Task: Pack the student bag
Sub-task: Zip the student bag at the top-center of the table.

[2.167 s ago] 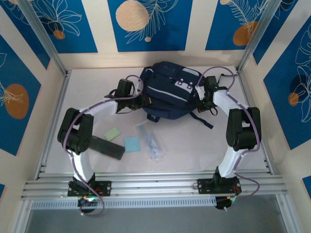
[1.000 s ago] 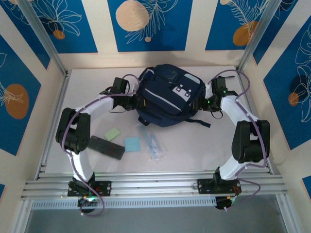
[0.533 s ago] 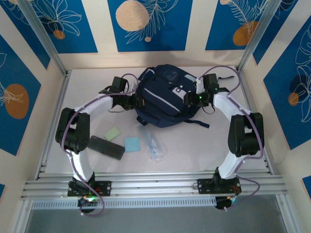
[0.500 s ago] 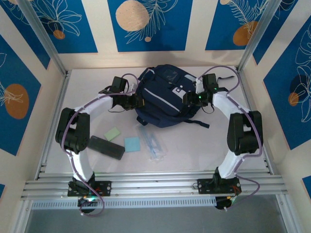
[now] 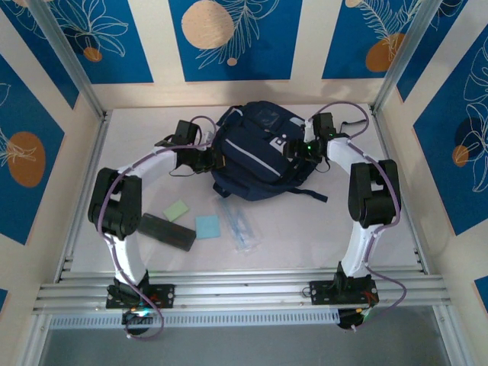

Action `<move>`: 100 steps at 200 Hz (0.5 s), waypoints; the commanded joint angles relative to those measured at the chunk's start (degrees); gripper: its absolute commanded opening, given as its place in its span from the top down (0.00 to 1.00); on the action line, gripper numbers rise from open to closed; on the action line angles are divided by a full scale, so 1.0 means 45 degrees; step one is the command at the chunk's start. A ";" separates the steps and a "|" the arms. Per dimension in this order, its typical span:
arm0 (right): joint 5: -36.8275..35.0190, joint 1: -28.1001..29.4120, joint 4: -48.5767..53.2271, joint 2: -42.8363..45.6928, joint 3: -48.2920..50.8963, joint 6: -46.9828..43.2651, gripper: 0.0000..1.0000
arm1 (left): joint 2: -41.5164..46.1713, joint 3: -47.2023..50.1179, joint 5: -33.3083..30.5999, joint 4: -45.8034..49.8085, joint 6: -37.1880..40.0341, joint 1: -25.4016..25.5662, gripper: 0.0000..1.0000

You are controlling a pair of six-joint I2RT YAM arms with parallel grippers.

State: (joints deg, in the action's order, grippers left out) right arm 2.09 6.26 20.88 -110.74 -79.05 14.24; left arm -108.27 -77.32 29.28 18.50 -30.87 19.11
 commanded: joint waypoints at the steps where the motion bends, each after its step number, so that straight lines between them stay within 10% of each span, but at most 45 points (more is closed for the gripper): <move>1: -0.0137 -0.0112 0.0773 -0.0775 -0.0944 0.0359 0.17 | -0.0053 -0.0533 0.0376 -0.0100 0.0382 -0.0194 1.00; 100: 0.3736 0.0790 0.1340 0.0836 0.0959 0.1111 0.17 | -0.0731 -0.1132 0.0297 -0.1300 -0.0698 -0.0194 1.00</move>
State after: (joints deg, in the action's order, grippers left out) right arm 8.01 7.90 24.51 -112.73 -78.94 15.57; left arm -110.41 -79.13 29.28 18.41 -31.73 18.37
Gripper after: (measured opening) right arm 0.828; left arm 0.156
